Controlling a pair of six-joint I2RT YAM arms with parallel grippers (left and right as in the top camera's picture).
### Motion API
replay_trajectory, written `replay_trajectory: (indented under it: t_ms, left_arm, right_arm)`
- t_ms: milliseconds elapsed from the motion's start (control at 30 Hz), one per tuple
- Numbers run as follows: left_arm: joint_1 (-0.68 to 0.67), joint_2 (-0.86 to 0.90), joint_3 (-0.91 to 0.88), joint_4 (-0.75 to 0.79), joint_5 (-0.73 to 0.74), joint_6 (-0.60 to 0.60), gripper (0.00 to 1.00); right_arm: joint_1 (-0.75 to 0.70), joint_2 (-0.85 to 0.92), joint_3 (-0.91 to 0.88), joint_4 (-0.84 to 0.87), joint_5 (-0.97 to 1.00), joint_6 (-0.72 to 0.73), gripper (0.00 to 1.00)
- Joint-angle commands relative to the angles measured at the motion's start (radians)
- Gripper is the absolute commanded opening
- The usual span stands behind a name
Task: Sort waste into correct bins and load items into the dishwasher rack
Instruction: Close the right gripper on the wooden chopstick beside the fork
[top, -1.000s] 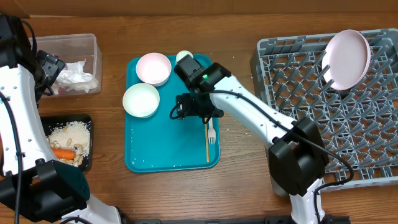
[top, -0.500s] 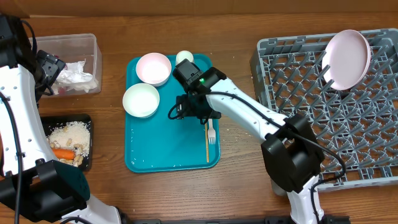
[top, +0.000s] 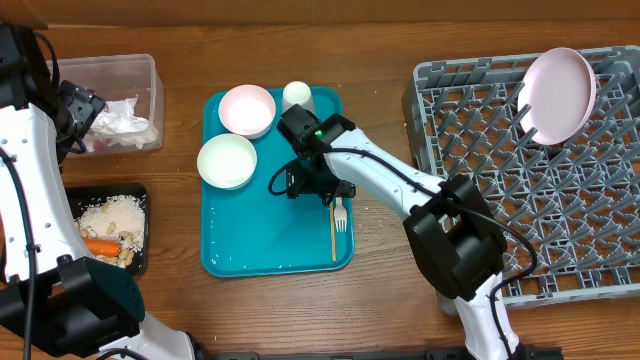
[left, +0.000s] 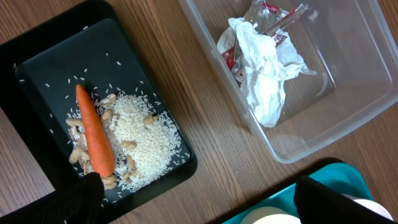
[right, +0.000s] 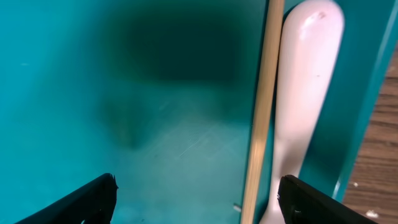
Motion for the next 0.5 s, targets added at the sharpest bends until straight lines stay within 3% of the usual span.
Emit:
replay_trajectory:
  t_ms: [0,467]
  left_arm:
    - [0.002,-0.003,0.005,0.0,-0.014,0.011,1.0]
    - [0.002,-0.003,0.005,0.0,-0.014,0.011,1.0]
  right_arm:
    - [0.0,0.036,-0.004,0.005,0.005,0.005,0.87]
    - [0.005,0.036,-0.004,0.002,0.001,0.004,0.86]
